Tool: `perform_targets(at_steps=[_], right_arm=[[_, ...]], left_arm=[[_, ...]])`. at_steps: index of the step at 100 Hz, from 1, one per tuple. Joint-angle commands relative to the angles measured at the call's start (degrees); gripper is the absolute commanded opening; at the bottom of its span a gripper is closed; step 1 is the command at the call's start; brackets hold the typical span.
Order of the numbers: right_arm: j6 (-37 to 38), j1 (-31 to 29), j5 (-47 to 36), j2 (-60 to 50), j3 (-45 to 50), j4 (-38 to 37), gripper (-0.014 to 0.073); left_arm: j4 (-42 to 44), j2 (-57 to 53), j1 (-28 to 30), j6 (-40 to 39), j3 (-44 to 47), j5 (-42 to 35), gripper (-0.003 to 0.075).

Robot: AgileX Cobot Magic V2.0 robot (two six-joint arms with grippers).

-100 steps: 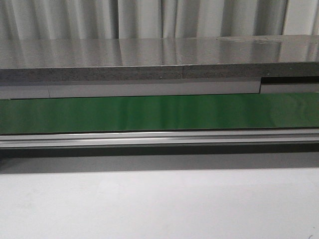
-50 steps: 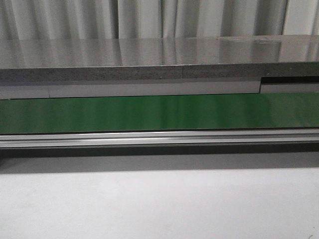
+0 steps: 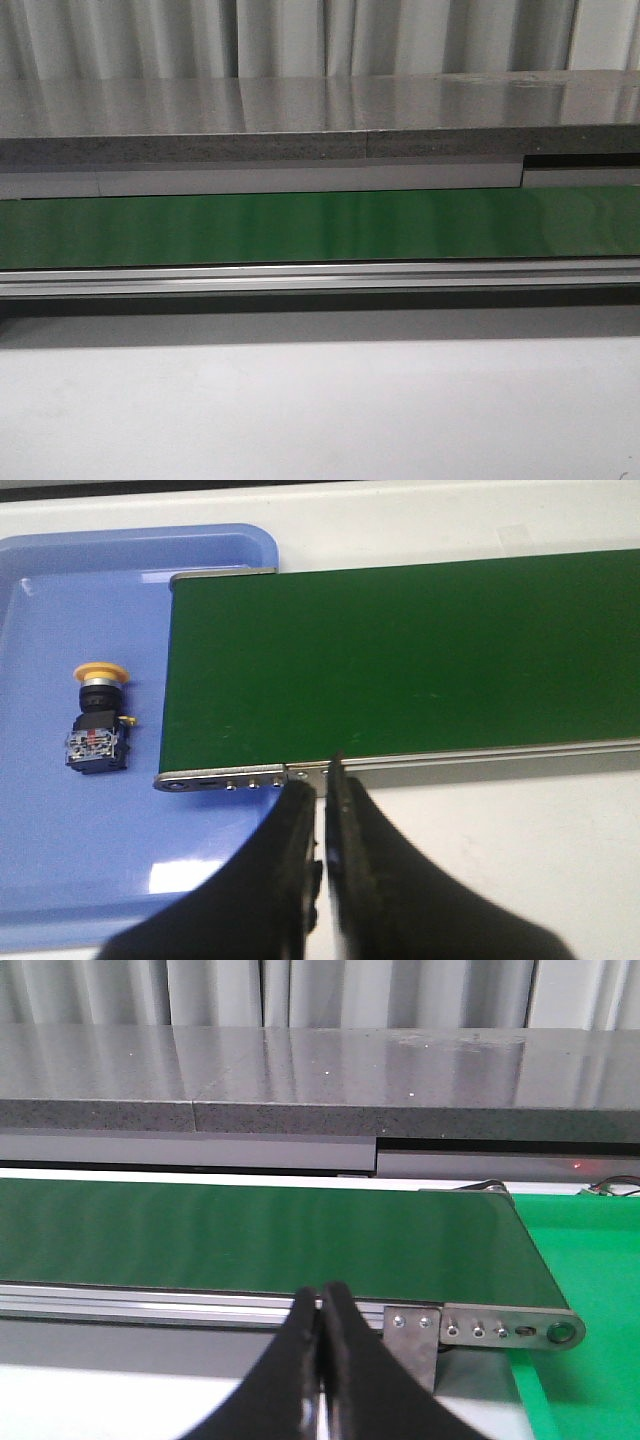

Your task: Move button from left to right

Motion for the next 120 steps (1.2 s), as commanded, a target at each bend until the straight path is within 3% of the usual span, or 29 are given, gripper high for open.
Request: perform_targets(at_steps=[1, 12, 22, 60, 93, 120], right_arm=[[-0.13, -0.33, -4.74, -1.21, -0.83, -0.62, -0.0068], [-0.13, -0.33, -4.74, -1.21, -0.83, -0.62, -0.0068], [-0.13, -0.33, -4.74, -1.21, -0.83, -0.62, -0.0068], [-0.13, -0.33, -4.74, -1.21, -0.83, -0.62, -0.0068], [-0.13, -0.33, -4.74, -1.21, -0.83, -0.62, -0.0068], [-0.13, -0.33, -4.74, -1.21, -0.83, -0.62, -0.0068]], left_arm=[[-0.76, -0.19, -0.53, -0.23, -2.00, -2.66, 0.0243], [-0.76, -0.19, -0.53, -0.23, -2.00, -2.66, 0.0511], [-0.76, -0.19, -0.53, -0.23, -2.00, -2.77, 0.0610], [0.35, -0.11, 0.50, -0.56, -2.79, -4.15, 0.0565], [0.39, 9.56, 14.99, -0.23, -11.80, -3.66, 0.0565], [0.39, 24.08, 19.78, -0.23, -20.46, -4.11, 0.0565]])
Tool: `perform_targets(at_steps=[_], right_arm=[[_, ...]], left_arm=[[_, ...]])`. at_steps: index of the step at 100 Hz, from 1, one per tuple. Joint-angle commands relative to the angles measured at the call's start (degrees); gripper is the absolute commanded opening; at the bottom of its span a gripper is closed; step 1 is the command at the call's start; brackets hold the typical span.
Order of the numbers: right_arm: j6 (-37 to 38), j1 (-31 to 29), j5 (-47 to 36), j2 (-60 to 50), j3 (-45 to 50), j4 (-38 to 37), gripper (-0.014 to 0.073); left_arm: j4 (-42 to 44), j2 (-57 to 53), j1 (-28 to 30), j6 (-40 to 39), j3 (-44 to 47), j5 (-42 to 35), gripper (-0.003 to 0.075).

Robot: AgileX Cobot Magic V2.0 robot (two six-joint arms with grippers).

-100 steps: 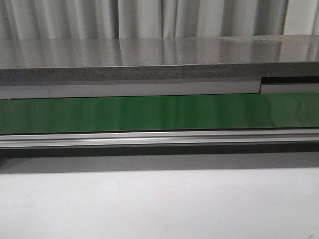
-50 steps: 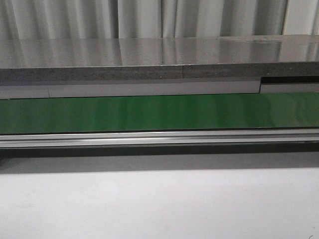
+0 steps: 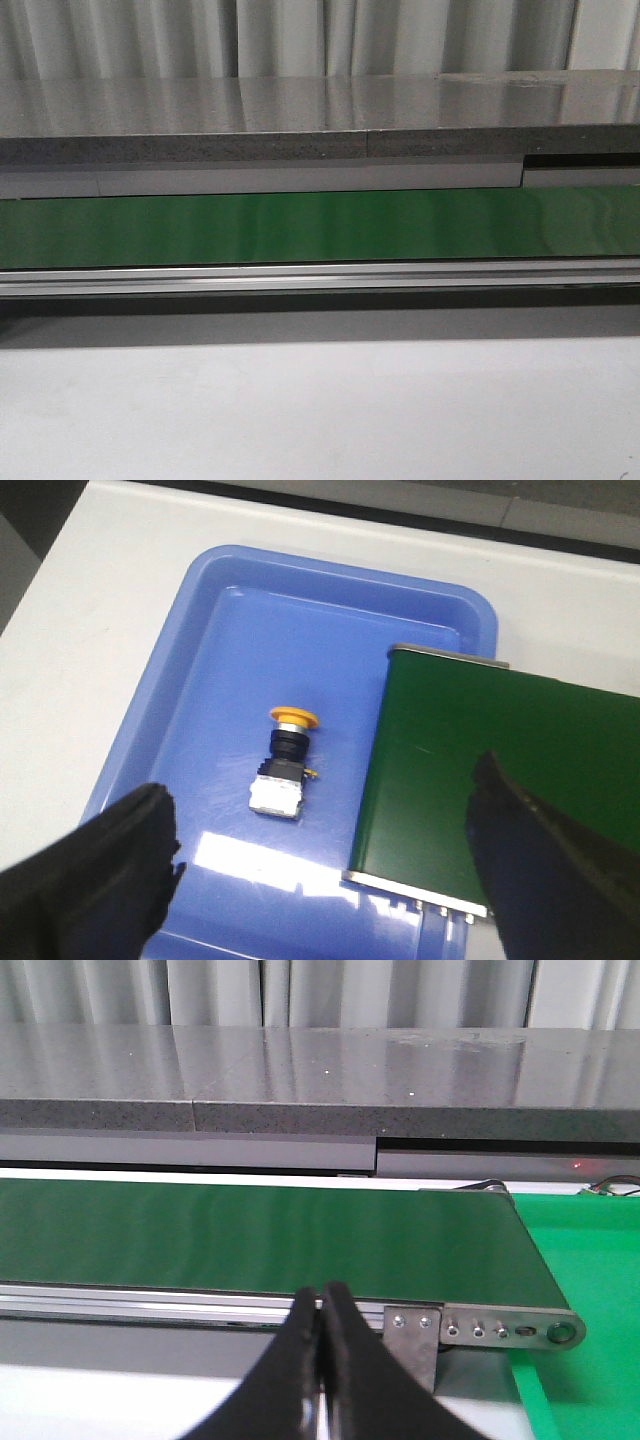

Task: Move button from left to right
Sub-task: 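Lower the left gripper and grasp the yellow-capped button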

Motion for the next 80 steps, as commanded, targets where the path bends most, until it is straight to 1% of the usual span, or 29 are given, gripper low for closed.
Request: perform_targets(at_steps=[1, 21, 42, 80], right_arm=[[-0.13, -0.33, -4.74, -1.21, -0.83, -0.62, -0.0068], [-0.13, -0.33, -4.74, -1.21, -0.83, -0.62, -0.0068], [-0.13, -0.33, -4.74, -1.21, -0.83, -0.62, -0.0068], [-0.13, -0.33, -4.74, -1.21, -0.83, -0.62, -0.0068]], left_arm=[[-0.10, 3.53, 0.96, -0.23, -4.32, -3.56, 0.0565], [0.26, 14.48, 1.51, -0.23, -9.41, -5.16, 0.0565], [0.60, 23.57, 1.55, -0.23, -14.23, -4.71, 0.0565], [1.39, 31.66, 1.55, -0.23, -15.85, -5.97, 0.0565]])
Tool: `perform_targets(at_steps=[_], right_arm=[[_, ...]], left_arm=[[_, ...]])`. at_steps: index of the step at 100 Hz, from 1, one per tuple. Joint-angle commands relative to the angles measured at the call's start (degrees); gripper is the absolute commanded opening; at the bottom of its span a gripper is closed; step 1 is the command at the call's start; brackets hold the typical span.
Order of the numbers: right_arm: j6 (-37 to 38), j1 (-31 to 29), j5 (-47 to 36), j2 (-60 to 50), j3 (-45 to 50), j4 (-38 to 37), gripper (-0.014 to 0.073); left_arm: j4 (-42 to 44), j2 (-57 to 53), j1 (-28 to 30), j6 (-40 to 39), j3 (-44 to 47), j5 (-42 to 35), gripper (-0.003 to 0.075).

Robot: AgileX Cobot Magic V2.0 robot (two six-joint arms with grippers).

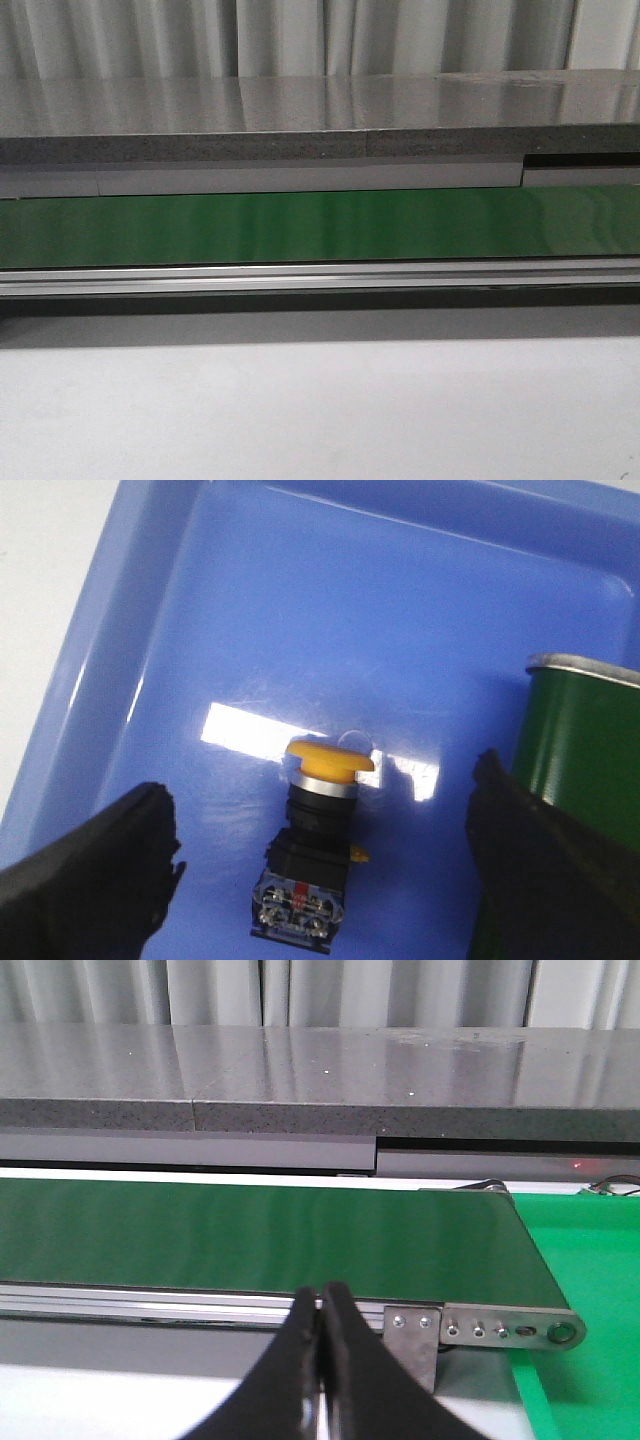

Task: Move button from left to right
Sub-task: 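Lower the left gripper and grasp the yellow-capped button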

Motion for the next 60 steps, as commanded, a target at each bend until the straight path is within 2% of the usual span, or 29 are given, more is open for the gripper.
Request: perform_targets(at_steps=[1, 60], right_arm=[[-0.13, -0.33, -4.74, -1.21, -0.83, -0.62, -0.0068], [-0.13, -0.33, -4.74, -1.21, -0.83, -0.62, -0.0068]], left_arm=[[0.35, -1.39, 0.10, -0.23, -2.00, -3.10, 0.0565], [0.15, 4.41, 1.26, -0.23, -2.00, -5.27, 0.0565]])
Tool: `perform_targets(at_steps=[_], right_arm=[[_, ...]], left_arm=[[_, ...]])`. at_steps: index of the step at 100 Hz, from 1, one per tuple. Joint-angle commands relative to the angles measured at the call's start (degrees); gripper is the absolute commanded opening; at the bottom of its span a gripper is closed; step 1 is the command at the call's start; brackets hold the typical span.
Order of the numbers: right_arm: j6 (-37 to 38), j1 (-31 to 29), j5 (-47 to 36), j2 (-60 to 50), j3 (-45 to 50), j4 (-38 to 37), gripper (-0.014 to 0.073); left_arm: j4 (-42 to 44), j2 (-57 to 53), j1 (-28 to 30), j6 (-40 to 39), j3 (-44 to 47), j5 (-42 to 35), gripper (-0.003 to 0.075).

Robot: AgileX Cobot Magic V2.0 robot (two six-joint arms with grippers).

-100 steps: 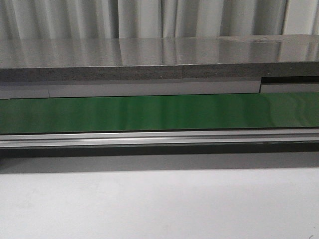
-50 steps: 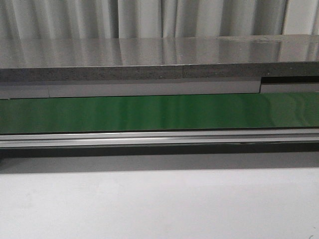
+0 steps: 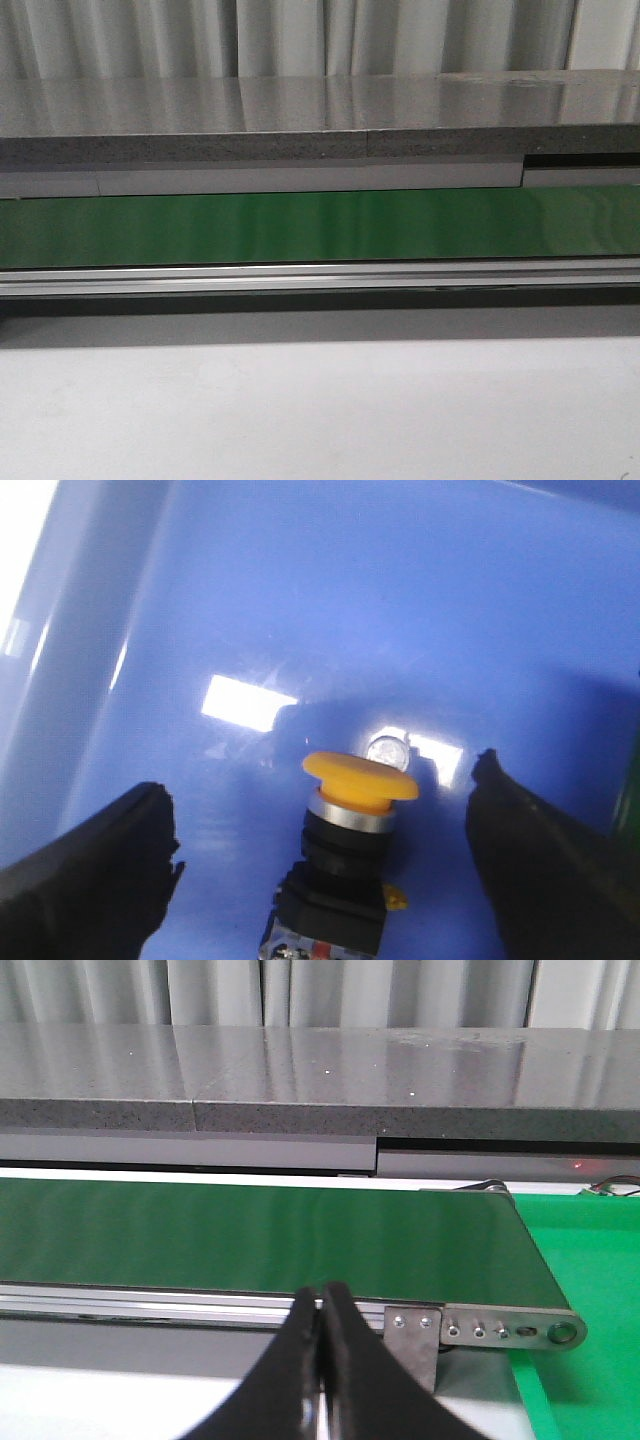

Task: Move button from left to right
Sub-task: 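Lower the left gripper and grasp the yellow-capped button, then lift the button and carry it onto the near end of the belt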

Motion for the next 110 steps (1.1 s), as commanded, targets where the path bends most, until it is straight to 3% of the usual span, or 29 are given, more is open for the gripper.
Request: perform_targets(at_steps=[1, 71, 83, 95, 110], right_arm=[[-0.13, -0.33, -4.74, -1.21, -0.83, -0.62, -0.0068], [-0.13, -0.33, -4.74, -1.21, -0.83, -0.62, -0.0068], [-0.13, -0.33, -4.74, -1.21, -0.83, -0.62, -0.0068], [-0.13, -0.33, -4.74, -1.21, -0.83, -0.62, -0.0068], [-0.13, -0.33, -4.74, -1.21, -0.83, -0.62, -0.0068]], left_arm=[[-0.09, -2.30, 0.23, -0.56, -1.76, -2.19, 0.0565], [-0.61, 3.45, 0.23, -0.56, -1.41, -0.58, 0.0553], [-0.61, 3.45, 0.23, -0.56, -1.41, 0.19, 0.0431], [-0.61, 3.33, 0.23, -0.56, -1.41, 0.31, 0.0218], [-0.61, 1.86, 0.23, -0.23, -1.41, 0.06, 0.0008]])
